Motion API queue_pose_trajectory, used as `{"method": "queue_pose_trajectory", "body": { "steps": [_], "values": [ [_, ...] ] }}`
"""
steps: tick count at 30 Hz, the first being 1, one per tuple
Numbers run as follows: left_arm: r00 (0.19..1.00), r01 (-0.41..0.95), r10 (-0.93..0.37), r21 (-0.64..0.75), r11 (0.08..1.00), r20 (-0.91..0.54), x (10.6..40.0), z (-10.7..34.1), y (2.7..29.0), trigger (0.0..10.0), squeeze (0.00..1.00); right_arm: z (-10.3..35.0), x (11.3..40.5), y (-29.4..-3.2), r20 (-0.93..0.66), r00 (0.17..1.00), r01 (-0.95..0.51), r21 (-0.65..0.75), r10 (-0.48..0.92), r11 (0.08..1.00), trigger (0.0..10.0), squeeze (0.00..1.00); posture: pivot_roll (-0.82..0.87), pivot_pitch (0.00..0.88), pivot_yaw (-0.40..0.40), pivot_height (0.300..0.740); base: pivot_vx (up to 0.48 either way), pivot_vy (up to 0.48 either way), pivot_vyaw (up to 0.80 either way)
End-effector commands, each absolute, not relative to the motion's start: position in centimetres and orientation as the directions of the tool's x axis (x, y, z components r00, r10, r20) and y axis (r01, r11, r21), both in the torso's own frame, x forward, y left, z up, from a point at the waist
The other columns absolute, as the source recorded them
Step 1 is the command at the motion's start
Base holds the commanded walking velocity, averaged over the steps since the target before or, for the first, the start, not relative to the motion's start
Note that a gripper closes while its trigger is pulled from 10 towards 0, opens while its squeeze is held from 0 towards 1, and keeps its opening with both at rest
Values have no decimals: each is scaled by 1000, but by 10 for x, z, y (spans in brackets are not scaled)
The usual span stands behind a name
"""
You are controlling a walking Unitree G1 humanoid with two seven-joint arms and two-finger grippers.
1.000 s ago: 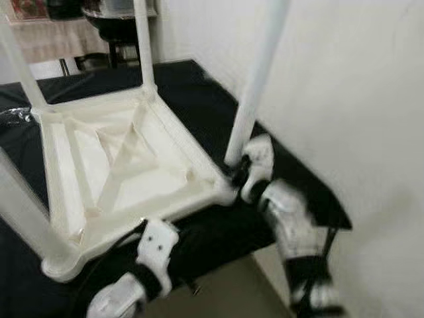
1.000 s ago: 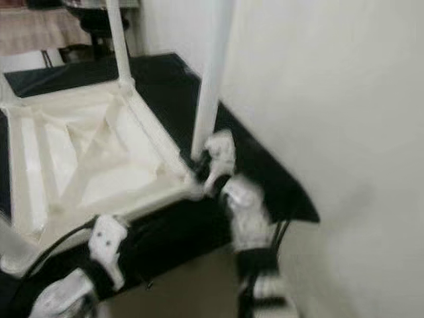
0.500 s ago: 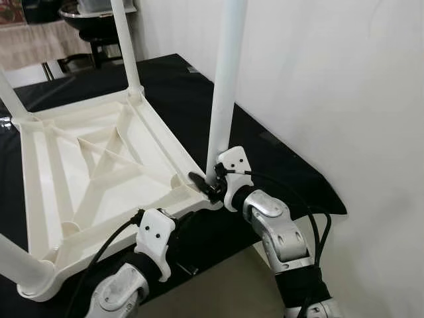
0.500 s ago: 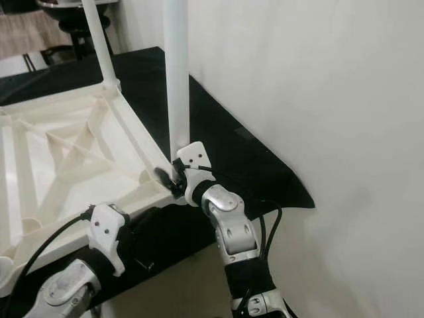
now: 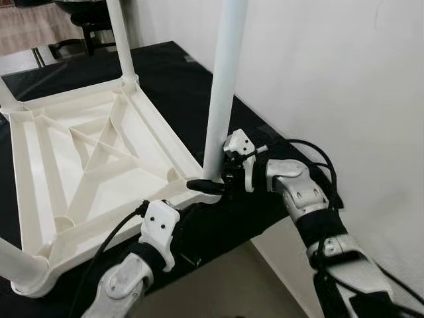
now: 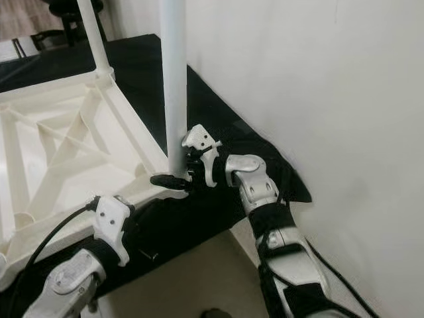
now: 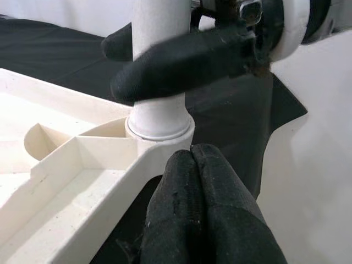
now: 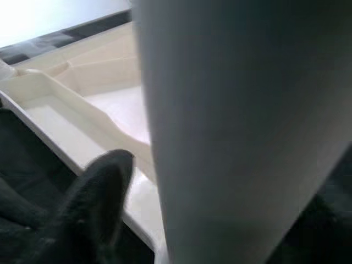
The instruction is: Building children table
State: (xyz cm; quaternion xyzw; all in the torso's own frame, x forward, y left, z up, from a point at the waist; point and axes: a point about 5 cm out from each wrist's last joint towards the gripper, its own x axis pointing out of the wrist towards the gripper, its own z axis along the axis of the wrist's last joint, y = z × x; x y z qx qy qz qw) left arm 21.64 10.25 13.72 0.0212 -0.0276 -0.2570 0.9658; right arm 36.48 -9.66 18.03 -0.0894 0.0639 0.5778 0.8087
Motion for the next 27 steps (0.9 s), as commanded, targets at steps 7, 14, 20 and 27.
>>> {"method": "queue_pose_trajectory", "body": {
  "steps": [7,14,20,27],
  "values": [
    [865,499,-501,52,865,26,215,132,100,10000,0,190,372,-94,-178,296,-955,-58,939,290,0,0,68,73,-90,740,0,0,0],
    [864,501,-503,50,864,23,213,132,102,10000,0,166,372,-122,-203,489,-872,-113,848,476,0,0,59,88,-87,740,0,0,0],
    [872,488,-489,36,872,21,212,132,108,10000,0,120,348,-101,-209,859,-471,35,467,881,0,0,16,116,-58,740,0,0,0],
    [872,488,-489,35,872,13,217,130,111,10000,0,124,325,-55,-161,832,-546,-60,531,836,0,0,21,89,-53,740,0,0,0]
  ]
}}
